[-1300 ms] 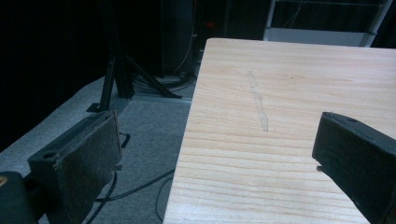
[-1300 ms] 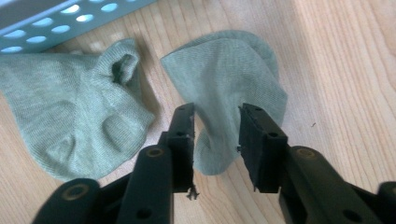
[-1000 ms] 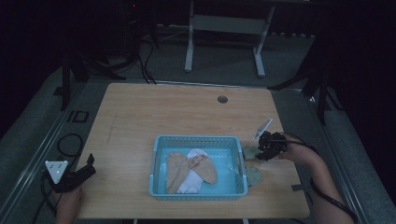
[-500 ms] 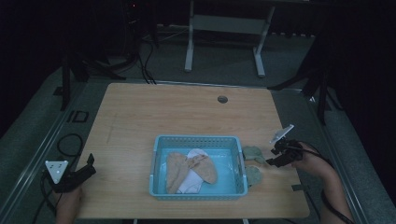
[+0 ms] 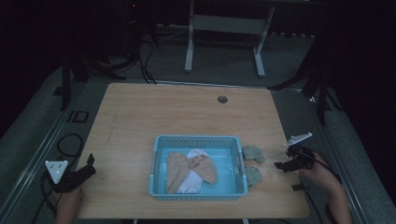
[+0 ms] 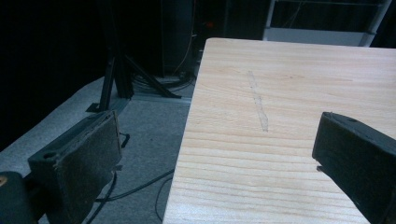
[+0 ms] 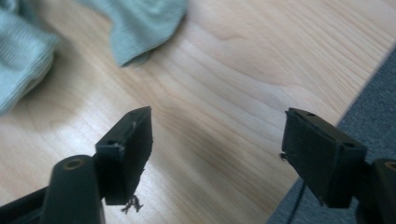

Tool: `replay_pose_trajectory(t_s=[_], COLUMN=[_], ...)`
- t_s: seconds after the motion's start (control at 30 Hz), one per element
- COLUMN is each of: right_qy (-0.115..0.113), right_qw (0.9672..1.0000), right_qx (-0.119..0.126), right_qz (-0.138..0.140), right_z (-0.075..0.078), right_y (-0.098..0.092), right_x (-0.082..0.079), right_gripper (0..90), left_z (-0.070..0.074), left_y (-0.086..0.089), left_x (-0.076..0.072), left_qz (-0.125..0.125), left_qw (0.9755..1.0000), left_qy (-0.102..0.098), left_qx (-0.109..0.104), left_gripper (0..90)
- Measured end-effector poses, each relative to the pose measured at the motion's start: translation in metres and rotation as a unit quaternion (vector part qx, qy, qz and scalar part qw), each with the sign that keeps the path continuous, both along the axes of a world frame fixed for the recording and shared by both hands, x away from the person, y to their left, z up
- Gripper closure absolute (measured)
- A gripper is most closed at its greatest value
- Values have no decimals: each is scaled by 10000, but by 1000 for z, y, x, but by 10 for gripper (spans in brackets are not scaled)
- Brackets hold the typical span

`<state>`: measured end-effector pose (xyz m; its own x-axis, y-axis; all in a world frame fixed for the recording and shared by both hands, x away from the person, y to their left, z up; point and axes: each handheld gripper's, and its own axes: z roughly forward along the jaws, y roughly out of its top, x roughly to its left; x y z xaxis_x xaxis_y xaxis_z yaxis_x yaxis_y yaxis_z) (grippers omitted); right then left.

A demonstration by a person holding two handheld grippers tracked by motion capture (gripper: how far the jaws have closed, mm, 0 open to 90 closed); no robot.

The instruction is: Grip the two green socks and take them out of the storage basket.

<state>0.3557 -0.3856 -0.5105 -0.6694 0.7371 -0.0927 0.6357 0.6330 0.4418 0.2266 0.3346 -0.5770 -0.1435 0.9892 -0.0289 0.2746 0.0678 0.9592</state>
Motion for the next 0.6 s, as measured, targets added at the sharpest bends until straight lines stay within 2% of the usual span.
replay_pose_trajectory(t_s=[0.07, 0.1, 0.13, 0.17, 0.2, 0.23, 0.3, 0.33, 0.37, 0.4, 0.47, 0.5, 0.53, 0.6], right_qy=[-170, -192, -192, -230, -230, -276, -438, -438, -548, -548, -551, -458, -448, -580], right_qw=[9995, 9990, 9990, 9979, 9979, 9962, 9937, 9937, 9910, 9910, 9885, 9854, 9847, 9816], right_qx=[151, 243, 243, 286, 286, 377, 451, 451, 575, 575, 768, 968, 982, 923], right_qz=[-217, -329, -329, -529, -529, -741, -930, -930, -1075, -1075, -1185, -1326, -1365, -1565], right_z=[-2, -3, -3, -8, -8, -13, -18, -18, -22, -22, -25, -30, -32, -37], right_y=[-7, -10, -10, -15, -15, -19, -22, -22, -26, -26, -29, -32, -32, -32], right_x=[-3, -4, -4, -5, -5, -6, -8, -8, -11, -11, -14, -17, -18, -22], right_gripper=[203, 203, 203, 177, 177, 175, 138, 138, 108, 108, 102, 102, 102, 102], left_z=[0, 0, 0, 0, 0, 0, 0, 0, 0, 0, 0, 0, 0, 0], left_y=[0, 0, 0, 0, 0, 0, 0, 0, 0, 0, 0, 0, 0, 0], left_x=[0, 0, 0, 0, 0, 0, 0, 0, 0, 0, 0, 0, 0, 0], left_qz=[3, 5, 5, 0, 0, 0, -2, -2, 2, 2, -9, -11, -14, -17], left_qw=[10000, 10000, 10000, 10000, 10000, 10000, 10000, 10000, 10000, 10000, 10000, 10000, 10000, 10000], left_qy=[-1, 3, 3, 5, 5, 3, 3, 3, 0, 0, 4, 2, -3, -7], left_qx=[-7, -9, -9, -1, -1, -2, 1, 1, -12, -12, -4, -5, -17, -19], left_gripper=[13, 13, 14, 13, 14, 13, 13, 13, 13, 14, 13, 14, 13, 13])
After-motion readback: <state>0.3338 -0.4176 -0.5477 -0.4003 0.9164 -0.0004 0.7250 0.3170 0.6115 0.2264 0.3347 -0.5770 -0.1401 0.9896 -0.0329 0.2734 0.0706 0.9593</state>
